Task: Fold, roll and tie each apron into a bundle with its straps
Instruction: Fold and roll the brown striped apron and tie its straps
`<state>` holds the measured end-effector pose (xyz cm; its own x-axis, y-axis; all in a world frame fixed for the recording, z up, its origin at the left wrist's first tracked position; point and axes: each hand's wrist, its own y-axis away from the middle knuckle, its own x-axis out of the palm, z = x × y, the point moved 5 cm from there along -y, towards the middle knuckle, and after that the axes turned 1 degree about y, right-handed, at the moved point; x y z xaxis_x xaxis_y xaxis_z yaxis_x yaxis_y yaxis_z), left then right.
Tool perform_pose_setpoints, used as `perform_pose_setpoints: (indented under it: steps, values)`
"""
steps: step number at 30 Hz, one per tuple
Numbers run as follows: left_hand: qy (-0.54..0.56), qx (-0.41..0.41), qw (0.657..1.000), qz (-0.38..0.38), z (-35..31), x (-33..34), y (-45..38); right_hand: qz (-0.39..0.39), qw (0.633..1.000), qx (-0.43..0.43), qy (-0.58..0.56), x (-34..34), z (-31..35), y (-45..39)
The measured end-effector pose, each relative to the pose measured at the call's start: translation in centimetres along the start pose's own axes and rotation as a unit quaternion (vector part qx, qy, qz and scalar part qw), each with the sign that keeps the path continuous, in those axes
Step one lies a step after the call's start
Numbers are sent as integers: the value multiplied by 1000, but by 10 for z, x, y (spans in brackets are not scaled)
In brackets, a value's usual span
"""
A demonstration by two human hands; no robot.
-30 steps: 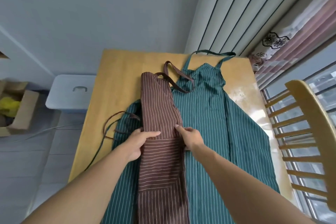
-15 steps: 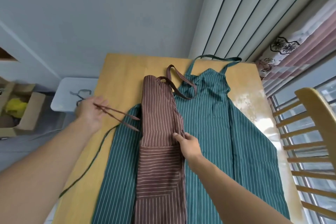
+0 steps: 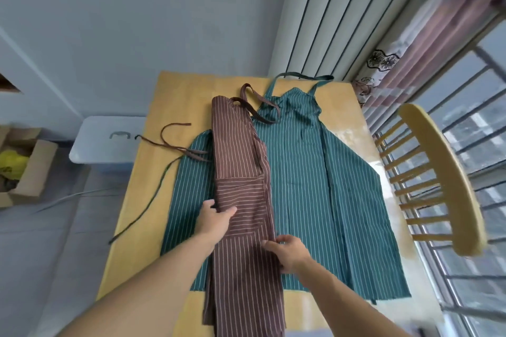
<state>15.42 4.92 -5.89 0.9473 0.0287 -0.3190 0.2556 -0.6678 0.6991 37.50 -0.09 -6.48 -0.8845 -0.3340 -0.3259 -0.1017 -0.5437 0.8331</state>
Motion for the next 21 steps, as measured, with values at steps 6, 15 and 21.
perform_pose_setpoints:
  steps: [6, 15, 21]
  values:
    - [-90, -2, 996, 3, 34, -21, 40, 112, 992, 47, -36, 37, -71, 53]
    - [-116, -38, 984, 131, 82, -17, 97, 109, 971, -1, -213, 41, -59, 104]
    - [-114, -13, 989, 91, 100, -25, 106, 14, 997, 40, 71, 39, -84, 101]
